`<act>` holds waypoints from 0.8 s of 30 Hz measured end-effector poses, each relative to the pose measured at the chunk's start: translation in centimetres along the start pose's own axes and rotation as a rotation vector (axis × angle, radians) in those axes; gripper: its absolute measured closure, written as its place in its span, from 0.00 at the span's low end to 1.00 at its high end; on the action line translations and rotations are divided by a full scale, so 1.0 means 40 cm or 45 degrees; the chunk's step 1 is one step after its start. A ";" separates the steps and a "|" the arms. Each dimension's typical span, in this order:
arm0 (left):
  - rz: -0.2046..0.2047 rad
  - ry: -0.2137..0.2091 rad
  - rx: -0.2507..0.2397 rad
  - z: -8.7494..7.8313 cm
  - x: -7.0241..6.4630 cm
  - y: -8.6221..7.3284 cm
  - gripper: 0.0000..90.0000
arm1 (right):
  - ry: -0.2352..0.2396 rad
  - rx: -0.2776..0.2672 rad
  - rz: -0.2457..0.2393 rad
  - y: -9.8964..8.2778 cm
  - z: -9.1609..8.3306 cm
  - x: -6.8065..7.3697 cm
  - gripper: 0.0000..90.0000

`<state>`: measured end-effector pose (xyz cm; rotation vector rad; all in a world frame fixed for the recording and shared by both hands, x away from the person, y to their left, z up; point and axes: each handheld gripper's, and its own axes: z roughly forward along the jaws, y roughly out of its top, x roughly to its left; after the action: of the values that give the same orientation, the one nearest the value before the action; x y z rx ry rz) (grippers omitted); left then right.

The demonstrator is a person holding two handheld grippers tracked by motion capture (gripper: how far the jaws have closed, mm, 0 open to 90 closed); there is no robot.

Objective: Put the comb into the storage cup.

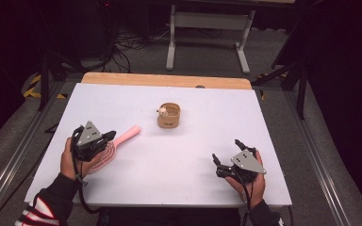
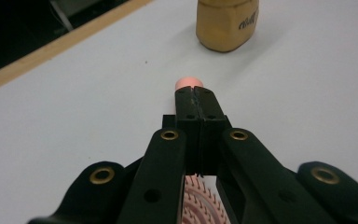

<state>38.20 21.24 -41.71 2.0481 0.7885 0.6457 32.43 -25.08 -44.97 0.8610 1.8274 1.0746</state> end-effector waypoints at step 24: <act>0.097 -0.013 0.618 0.272 0.053 0.093 1.00 | 0.015 0.051 0.011 -0.011 0.013 -0.006 0.11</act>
<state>48.12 15.45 -43.98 2.5271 0.9326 0.5183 32.94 -25.27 -45.46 0.8891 1.8622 1.0538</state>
